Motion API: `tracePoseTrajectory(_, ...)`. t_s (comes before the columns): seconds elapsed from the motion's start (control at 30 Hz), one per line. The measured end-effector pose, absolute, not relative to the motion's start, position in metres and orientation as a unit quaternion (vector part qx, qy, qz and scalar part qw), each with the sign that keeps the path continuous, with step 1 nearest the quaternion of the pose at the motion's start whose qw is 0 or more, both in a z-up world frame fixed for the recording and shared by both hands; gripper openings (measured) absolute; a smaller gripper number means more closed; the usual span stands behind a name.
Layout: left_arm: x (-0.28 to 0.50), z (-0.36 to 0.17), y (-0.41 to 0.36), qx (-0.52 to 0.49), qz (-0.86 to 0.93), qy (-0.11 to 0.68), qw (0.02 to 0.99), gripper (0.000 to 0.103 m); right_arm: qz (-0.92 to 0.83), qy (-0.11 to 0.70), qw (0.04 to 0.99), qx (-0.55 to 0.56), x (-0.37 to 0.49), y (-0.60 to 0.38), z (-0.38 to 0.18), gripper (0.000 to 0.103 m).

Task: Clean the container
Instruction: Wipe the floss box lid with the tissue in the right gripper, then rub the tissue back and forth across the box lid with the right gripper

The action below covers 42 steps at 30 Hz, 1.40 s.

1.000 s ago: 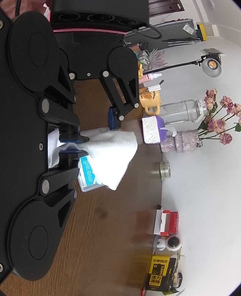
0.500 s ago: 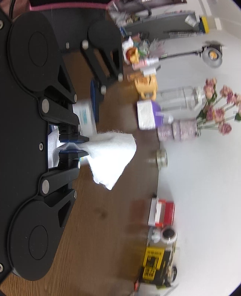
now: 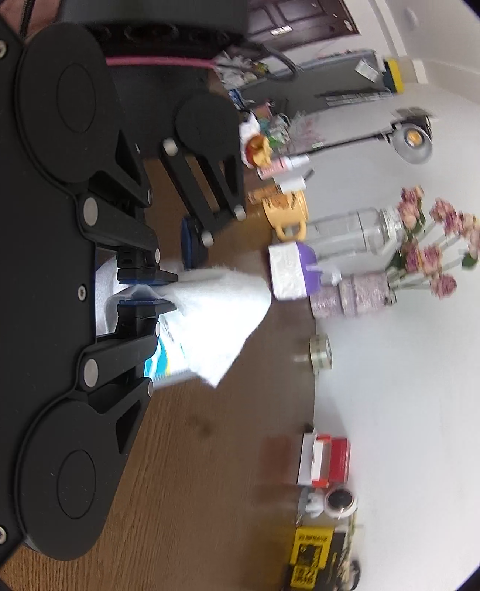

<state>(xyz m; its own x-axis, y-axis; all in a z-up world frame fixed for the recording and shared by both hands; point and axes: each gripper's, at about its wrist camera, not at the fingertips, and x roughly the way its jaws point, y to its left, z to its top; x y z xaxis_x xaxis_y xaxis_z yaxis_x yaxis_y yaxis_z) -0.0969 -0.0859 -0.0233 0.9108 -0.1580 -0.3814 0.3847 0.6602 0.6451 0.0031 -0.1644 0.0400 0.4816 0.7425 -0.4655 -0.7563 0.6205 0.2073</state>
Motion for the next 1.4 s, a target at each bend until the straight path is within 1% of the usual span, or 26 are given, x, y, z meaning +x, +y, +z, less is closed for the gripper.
tracePoseTrajectory(0.13,-0.101,-0.021,-0.082,0.384,-0.151,0.148,0.899,0.057,0.403,0.263,0.877,-0.007,0.021,-0.169,0.041,0.007)
tracePoseTrajectory(0.43,-0.107,-0.016,-0.072,0.383,-0.155,0.148,0.899,0.057,0.39,0.268,0.881,0.019,0.034,-0.174,0.036,0.007)
tracePoseTrajectory(0.53,-0.096,-0.017,-0.069,0.383,-0.155,0.148,0.899,0.057,0.384,0.275,0.881,0.021,0.03,-0.181,0.031,0.007)
tracePoseTrajectory(0.73,-0.1,-0.011,-0.063,0.383,-0.157,0.147,0.898,0.056,0.377,0.292,0.879,0.021,0.016,-0.197,0.018,0.007)
tracePoseTrajectory(1.1,-0.094,-0.013,-0.067,0.383,-0.158,0.148,0.898,0.057,0.388,0.279,0.878,0.017,0.027,-0.184,0.03,0.007)
tracePoseTrajectory(1.4,-0.101,-0.012,-0.069,0.383,-0.158,0.148,0.898,0.057,0.382,0.292,0.877,0.022,0.017,-0.194,0.022,0.007)
